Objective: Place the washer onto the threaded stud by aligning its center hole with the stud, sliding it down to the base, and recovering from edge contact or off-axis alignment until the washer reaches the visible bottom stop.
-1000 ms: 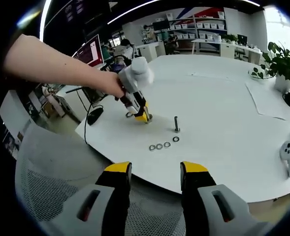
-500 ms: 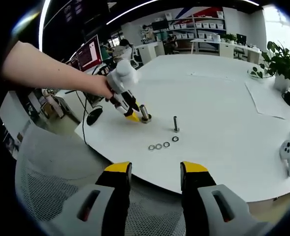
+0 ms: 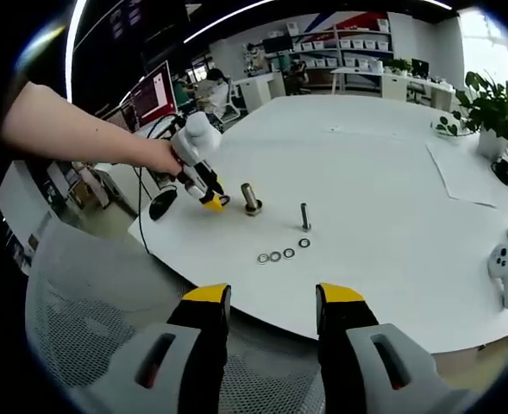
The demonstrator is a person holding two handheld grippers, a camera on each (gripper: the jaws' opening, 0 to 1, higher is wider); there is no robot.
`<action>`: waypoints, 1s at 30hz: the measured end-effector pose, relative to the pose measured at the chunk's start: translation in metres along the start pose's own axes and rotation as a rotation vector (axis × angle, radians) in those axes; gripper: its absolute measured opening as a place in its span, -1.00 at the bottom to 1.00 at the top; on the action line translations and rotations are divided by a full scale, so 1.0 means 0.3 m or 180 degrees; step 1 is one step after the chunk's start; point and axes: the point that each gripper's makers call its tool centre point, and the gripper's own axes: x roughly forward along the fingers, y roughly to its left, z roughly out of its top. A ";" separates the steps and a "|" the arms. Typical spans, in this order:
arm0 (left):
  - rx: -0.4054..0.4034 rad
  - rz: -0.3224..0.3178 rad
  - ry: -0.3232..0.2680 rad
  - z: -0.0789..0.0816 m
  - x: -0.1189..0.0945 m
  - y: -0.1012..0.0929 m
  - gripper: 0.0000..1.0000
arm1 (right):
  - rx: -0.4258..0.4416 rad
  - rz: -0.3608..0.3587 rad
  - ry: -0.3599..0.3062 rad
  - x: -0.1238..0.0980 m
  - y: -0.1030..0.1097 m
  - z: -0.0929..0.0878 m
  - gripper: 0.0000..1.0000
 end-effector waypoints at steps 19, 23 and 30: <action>-0.0110 -0.0081 0.0061 -0.012 0.028 0.029 -0.51 | -0.0004 -0.0018 0.0007 0.000 -0.004 0.000 -0.16; -0.0122 -0.0072 0.0053 -0.004 0.028 0.040 -0.54 | -0.0008 -0.0017 0.0010 0.000 -0.004 0.000 -0.16; -0.0055 -0.0056 0.0041 -0.008 0.029 0.036 -0.58 | -0.0016 -0.0022 0.0040 0.003 -0.005 -0.004 -0.16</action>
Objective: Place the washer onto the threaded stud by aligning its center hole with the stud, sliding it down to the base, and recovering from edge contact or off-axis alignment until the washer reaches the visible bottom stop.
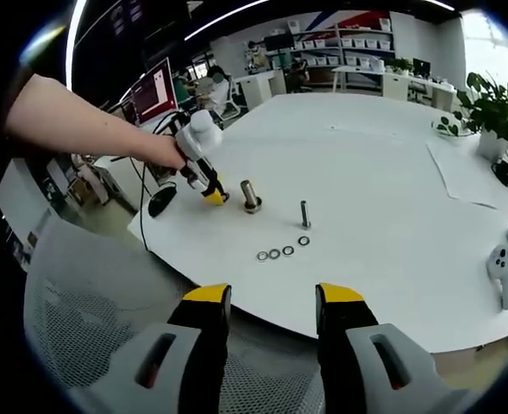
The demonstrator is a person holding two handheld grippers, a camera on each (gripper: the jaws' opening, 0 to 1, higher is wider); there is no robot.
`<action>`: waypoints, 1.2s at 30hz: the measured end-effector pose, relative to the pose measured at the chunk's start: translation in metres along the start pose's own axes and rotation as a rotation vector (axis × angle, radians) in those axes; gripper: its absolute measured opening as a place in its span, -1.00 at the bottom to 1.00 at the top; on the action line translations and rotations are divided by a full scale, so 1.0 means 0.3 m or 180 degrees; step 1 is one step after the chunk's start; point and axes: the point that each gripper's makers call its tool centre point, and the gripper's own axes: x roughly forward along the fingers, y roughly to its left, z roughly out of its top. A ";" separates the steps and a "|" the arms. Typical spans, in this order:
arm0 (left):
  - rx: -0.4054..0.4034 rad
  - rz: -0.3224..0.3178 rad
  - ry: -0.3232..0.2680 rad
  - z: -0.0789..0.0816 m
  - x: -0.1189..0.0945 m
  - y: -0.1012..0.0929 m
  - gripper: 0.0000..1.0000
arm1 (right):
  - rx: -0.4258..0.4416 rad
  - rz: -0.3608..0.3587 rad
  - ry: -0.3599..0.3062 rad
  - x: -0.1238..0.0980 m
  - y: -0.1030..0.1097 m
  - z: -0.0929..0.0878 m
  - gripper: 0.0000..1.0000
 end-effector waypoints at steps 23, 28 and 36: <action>0.0087 -0.0098 0.0180 -0.032 -0.003 -0.058 -0.42 | 0.0002 0.0035 -0.0009 0.001 0.007 0.000 -0.17; 0.0218 -0.0084 0.0251 -0.038 0.001 -0.073 -0.31 | -0.0008 0.0052 -0.0009 0.002 0.011 0.001 -0.17; 0.0044 -0.0046 0.0229 -0.034 -0.001 -0.059 -0.43 | -0.0007 0.0045 -0.0010 0.001 0.011 0.000 -0.17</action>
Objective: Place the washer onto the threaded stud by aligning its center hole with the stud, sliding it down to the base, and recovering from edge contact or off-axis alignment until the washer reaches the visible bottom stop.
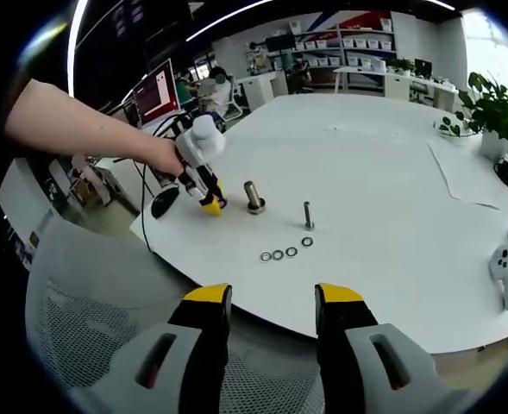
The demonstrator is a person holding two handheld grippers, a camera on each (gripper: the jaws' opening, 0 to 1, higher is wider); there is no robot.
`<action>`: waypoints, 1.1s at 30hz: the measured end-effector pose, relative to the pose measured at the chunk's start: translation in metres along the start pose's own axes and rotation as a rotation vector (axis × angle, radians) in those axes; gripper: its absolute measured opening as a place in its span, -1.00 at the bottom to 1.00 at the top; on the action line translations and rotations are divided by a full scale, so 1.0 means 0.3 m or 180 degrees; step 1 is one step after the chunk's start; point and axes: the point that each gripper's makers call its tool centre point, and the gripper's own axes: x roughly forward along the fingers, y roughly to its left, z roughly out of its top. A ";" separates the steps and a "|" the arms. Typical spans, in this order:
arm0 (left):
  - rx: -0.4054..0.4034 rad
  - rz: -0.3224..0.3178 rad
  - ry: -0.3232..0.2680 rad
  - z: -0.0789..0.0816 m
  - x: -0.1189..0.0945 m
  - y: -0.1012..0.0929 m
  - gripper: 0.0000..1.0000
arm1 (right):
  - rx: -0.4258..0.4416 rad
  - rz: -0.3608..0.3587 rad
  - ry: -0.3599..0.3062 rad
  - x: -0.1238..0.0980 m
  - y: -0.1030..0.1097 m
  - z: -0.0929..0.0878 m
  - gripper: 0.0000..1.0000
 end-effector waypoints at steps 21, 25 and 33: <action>0.0039 -0.0005 -0.0024 0.000 0.002 0.007 -0.62 | 0.0015 -0.0025 -0.0008 -0.002 -0.006 0.002 -0.18; 0.0099 -0.0034 0.0001 -0.005 -0.001 0.005 -0.62 | 0.0021 -0.0031 -0.0013 -0.003 -0.008 0.002 -0.18; 0.0205 -0.0074 -0.0034 -0.002 -0.020 -0.029 -0.62 | 0.0013 -0.0026 -0.0011 -0.002 -0.007 0.003 -0.18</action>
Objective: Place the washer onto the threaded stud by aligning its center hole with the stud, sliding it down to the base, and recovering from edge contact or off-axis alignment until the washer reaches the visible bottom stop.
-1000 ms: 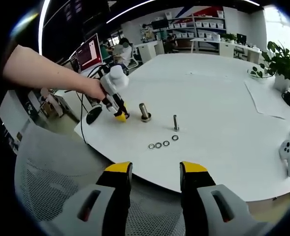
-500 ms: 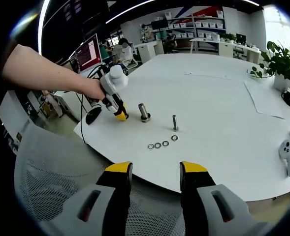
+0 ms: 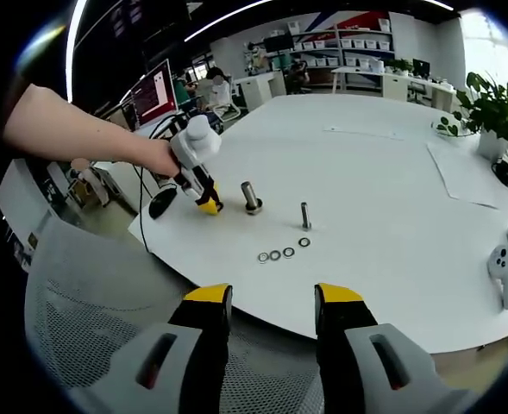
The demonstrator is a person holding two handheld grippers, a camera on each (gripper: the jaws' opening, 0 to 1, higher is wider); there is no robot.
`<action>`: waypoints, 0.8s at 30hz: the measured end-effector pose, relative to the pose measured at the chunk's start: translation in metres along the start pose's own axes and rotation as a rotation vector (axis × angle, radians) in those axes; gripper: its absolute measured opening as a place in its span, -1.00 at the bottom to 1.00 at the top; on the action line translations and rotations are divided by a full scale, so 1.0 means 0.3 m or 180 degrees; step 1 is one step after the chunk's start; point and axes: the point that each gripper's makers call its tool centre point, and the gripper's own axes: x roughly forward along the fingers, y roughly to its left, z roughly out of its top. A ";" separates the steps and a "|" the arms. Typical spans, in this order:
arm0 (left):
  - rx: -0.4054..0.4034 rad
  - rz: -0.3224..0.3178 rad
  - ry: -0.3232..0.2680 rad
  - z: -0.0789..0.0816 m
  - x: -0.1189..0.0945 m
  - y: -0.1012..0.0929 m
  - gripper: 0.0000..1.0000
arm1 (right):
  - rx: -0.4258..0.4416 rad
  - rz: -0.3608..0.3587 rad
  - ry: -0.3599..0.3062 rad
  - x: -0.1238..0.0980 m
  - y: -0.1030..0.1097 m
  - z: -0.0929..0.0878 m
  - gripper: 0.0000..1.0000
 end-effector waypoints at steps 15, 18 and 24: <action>0.0397 0.0025 -0.0307 0.157 -0.135 -0.022 -0.62 | 0.0008 0.0006 0.0003 0.001 0.000 -0.001 -0.19; 0.0433 0.0029 -0.0387 0.196 -0.176 -0.021 -0.62 | 0.0010 0.0004 -0.0002 0.001 -0.001 0.000 -0.19; 0.0574 0.0021 -0.0479 0.262 -0.219 -0.055 -0.62 | 0.0014 0.0007 -0.0008 0.000 0.000 0.001 -0.19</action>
